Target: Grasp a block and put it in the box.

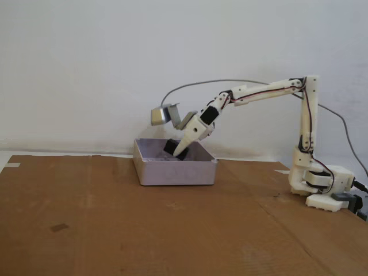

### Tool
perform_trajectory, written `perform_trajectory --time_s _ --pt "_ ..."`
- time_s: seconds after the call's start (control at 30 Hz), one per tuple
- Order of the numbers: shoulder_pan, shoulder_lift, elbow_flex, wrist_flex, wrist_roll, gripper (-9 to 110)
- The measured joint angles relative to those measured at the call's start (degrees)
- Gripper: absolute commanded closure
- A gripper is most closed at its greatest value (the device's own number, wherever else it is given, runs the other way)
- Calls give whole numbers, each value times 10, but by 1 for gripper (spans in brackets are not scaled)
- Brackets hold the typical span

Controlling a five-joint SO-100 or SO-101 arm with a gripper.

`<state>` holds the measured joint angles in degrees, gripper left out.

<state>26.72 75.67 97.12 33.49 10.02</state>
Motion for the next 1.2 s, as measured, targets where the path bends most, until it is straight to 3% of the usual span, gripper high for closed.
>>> perform_trajectory --time_s 0.33,1.2 --pt "0 -70 -72 0 0 102" --pt "21 -117 -76 0 0 102"
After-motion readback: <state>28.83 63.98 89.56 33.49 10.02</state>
